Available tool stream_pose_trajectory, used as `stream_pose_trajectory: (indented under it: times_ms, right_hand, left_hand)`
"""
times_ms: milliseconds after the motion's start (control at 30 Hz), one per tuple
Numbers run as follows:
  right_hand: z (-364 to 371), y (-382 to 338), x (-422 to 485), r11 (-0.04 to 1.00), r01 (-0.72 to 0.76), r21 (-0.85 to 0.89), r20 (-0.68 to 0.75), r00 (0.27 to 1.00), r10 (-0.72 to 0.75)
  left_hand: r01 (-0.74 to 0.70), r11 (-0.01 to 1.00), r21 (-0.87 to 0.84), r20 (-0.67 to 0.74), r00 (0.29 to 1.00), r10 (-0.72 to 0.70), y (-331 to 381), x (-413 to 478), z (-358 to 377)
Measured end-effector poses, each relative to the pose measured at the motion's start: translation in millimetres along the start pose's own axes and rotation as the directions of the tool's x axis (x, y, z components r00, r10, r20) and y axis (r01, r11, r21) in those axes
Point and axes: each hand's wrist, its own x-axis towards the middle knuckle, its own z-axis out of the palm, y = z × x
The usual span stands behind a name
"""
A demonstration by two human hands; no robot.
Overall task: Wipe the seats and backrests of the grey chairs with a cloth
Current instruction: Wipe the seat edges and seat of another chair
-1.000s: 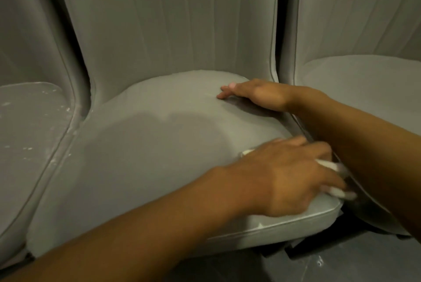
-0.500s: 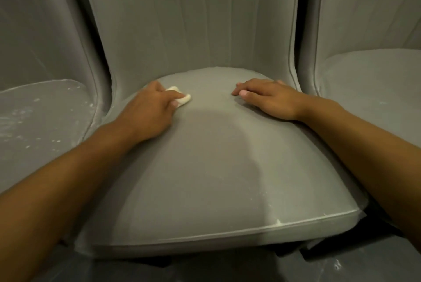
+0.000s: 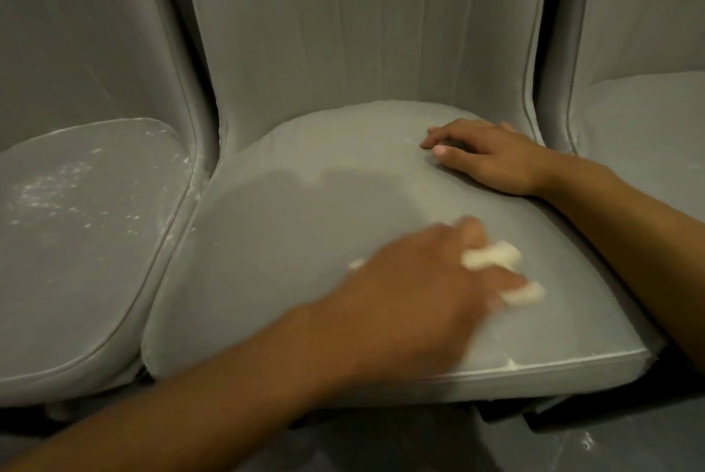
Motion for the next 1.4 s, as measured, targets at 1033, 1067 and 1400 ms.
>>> stream_pose_trajectory:
  times_ms: [1033,1067,1400]
  right_hand:
    - [1,-5,-5,0.999,-0.007,0.048,-0.056,0.998,0.009]
    - [0,-5,-5,0.999,-0.01,0.047,-0.058,0.998,0.012]
    - [2,-2,-4,0.997,0.01,0.071,-0.063,0.998,-0.005]
  left_hand:
    - [-0.172,0.984,-0.043,0.174,0.969,0.177,-39,-51,-42]
    - [-0.133,0.99,-0.053,0.147,0.979,0.14,-44,-54,-45]
    - [-0.174,0.982,-0.079,0.111,0.977,0.182,-8,-15,-19]
